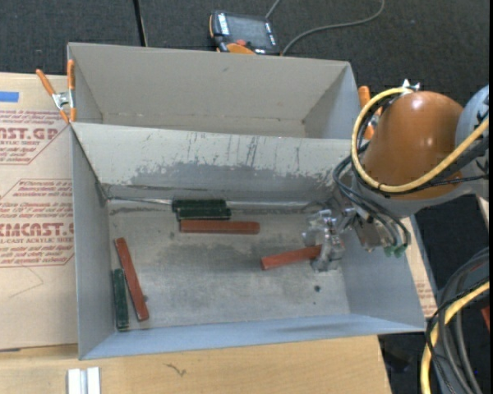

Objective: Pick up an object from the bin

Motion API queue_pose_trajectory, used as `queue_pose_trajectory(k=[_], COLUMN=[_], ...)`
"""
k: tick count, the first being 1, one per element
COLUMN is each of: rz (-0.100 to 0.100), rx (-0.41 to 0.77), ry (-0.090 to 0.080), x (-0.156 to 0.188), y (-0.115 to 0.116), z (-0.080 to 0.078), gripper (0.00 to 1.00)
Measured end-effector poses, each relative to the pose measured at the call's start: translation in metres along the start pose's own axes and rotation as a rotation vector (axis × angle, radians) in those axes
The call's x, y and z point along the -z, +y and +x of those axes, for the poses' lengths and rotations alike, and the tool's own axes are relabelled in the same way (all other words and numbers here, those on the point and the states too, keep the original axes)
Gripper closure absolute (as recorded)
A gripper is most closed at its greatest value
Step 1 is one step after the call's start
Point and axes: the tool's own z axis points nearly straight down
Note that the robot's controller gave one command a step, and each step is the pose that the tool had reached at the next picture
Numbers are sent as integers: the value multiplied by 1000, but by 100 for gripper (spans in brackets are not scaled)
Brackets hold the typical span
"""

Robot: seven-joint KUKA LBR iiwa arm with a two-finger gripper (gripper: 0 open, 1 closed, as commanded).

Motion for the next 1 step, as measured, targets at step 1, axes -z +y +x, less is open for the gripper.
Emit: queue_pose_trajectory(k=[1], rz=[-3], rx=[385], ry=[3], x=[57], y=[-3], z=[-18], gripper=[100])
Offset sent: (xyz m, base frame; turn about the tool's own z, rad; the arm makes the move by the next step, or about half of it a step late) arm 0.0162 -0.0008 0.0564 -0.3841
